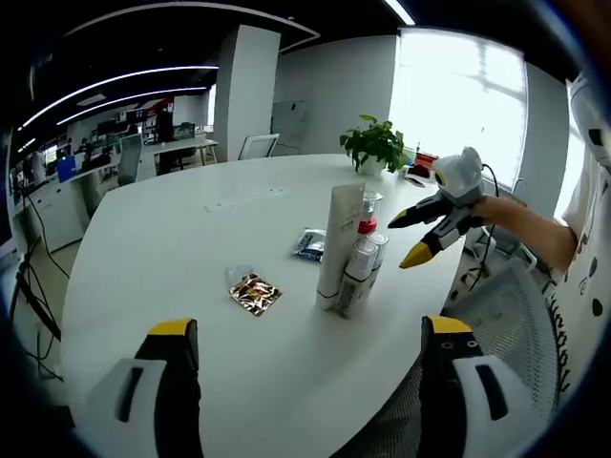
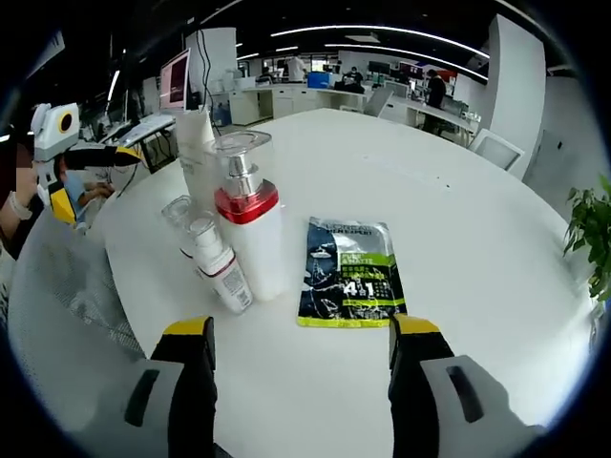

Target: Arrange the skincare products in the storage area until every visible bottle or jar stands upright without overlapping.

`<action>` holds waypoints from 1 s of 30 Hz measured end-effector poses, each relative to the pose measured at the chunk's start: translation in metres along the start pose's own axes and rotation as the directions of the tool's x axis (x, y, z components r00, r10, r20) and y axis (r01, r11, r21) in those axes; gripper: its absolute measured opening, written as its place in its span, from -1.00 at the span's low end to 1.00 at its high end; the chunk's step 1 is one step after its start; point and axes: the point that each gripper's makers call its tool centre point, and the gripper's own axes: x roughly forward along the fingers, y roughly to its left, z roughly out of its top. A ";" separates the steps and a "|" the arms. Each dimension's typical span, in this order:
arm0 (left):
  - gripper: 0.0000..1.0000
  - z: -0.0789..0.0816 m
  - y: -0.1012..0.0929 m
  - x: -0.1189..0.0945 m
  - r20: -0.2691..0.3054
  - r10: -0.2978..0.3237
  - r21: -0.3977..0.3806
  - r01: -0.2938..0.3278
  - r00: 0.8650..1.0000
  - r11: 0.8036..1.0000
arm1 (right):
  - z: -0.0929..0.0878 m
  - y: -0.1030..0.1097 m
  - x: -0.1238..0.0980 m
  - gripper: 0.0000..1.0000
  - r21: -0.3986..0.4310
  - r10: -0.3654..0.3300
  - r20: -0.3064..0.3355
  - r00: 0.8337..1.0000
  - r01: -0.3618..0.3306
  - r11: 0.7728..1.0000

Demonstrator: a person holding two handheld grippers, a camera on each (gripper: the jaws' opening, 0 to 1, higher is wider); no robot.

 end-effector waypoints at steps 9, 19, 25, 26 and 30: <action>0.33 0.001 0.002 0.004 0.003 0.007 0.005 -0.007 1.000 1.000 | 0.007 -0.034 0.012 -0.04 0.069 -0.015 0.054 0.998 0.012 0.998; 0.03 -0.007 0.005 0.007 -0.023 0.009 -0.021 -0.009 1.000 1.000 | 0.005 -0.054 0.024 -0.31 0.130 -0.032 0.055 0.998 0.025 0.991; -0.24 -0.019 0.023 0.016 -0.069 0.047 -0.060 -0.051 0.996 0.997 | -0.004 -0.066 0.033 -0.29 0.154 -0.042 0.032 0.999 0.037 0.987; -0.31 -0.019 0.025 0.016 -0.074 0.052 -0.061 -0.056 0.996 0.997 | -0.006 -0.067 0.034 -0.29 0.157 -0.041 0.027 0.999 0.037 0.987; -0.39 -0.015 0.037 0.029 -0.078 0.058 -0.052 -0.062 0.995 0.997 | -0.014 -0.074 0.037 -0.29 0.151 -0.053 0.000 0.999 0.053 0.987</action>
